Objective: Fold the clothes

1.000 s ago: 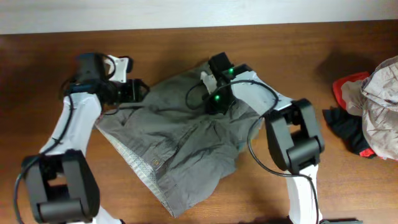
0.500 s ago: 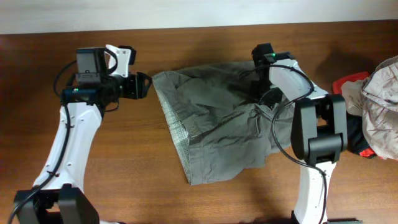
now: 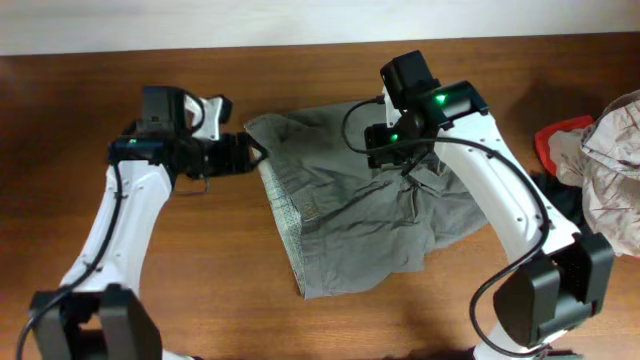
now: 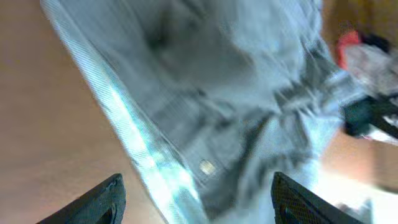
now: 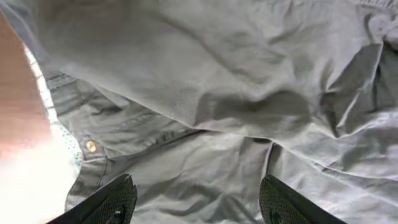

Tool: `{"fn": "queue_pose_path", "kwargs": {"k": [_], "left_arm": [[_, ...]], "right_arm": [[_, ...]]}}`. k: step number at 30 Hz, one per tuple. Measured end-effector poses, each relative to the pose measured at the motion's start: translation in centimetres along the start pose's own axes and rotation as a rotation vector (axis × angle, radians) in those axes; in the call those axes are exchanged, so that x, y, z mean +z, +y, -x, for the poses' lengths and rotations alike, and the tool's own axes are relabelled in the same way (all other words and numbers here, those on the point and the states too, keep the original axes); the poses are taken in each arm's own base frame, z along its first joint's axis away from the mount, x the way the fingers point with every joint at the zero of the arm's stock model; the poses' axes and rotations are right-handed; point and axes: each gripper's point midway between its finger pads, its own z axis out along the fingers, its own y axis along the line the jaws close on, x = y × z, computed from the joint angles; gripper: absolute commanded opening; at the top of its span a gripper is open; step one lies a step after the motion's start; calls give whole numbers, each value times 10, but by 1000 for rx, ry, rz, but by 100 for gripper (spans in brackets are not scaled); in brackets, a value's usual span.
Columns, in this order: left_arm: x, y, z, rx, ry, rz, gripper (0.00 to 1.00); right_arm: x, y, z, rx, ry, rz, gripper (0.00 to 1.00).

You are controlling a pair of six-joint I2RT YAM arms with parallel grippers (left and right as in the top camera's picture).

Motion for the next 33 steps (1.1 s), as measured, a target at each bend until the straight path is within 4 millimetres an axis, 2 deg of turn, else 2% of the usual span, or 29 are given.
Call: {"fn": "queue_pose_path", "kwargs": {"k": [3, 6, 10, 14, 16, 20, 24, 28, 29, 30, 33], "left_arm": [[24, -3, -29, -92, 123, -88, 74], [58, -7, -66, -109, 230, -136, 75], [86, -16, -87, -60, 282, -142, 75], [106, -9, -98, -31, 317, -91, 74], [120, 0, -99, -22, 316, -64, 74], [131, 7, -95, -21, 299, -54, 74], [141, 0, -87, 11, 265, -94, 57], [147, -13, -90, 27, 274, -149, 11], [147, -15, -91, 29, 277, -162, 4], [147, -17, -91, 24, 279, -171, 1], [144, -21, -91, 12, 282, -207, 1]], "right_arm": [[1, -9, 2, 44, -1, -10, 71], [0, -26, 6, 102, -6, -25, 71], [1, -33, 4, 128, 10, -37, 71], [8, -34, 1, 129, 35, -43, 71], [11, -35, -2, 131, 46, -46, 70], [16, -37, -8, 132, 64, -51, 70], [23, -38, -11, 133, 75, -53, 69], [24, -38, -11, 133, 76, -53, 69], [24, -38, -11, 133, 76, -54, 69], [24, -38, -12, 133, 77, -53, 69], [24, -38, -12, 133, 76, -54, 69]]}}
